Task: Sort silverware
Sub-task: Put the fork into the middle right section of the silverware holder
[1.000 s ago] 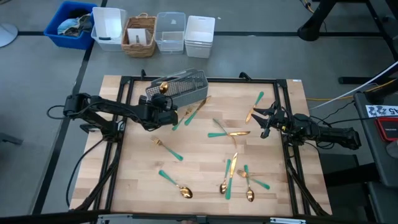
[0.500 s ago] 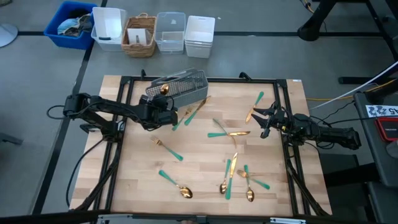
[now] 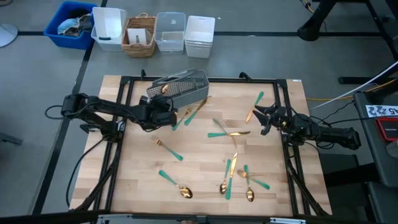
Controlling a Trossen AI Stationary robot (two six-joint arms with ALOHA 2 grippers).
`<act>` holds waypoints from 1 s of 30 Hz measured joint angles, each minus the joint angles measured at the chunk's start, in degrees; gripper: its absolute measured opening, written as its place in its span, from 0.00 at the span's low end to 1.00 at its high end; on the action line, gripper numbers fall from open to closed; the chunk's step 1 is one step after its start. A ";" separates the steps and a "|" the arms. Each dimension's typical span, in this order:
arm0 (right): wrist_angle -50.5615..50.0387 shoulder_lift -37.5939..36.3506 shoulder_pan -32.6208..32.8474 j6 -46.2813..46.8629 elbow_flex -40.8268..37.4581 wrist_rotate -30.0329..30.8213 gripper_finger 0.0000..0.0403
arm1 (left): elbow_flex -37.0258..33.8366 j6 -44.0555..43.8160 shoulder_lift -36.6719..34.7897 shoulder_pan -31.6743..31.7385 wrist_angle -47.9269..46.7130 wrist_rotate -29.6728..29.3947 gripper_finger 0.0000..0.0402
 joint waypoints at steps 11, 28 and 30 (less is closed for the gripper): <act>-2.06 0.00 -0.01 7.55 4.74 7.39 0.34 | 0.02 0.00 -10.19 -5.11 -0.07 1.47 0.32; -15.39 18.92 -0.01 12.23 18.07 12.60 0.34 | 0.04 5.59 -14.00 -17.66 4.37 16.34 0.32; -18.79 22.75 -0.01 11.86 21.28 8.97 0.34 | 0.04 6.45 -13.98 -18.80 4.83 17.44 0.32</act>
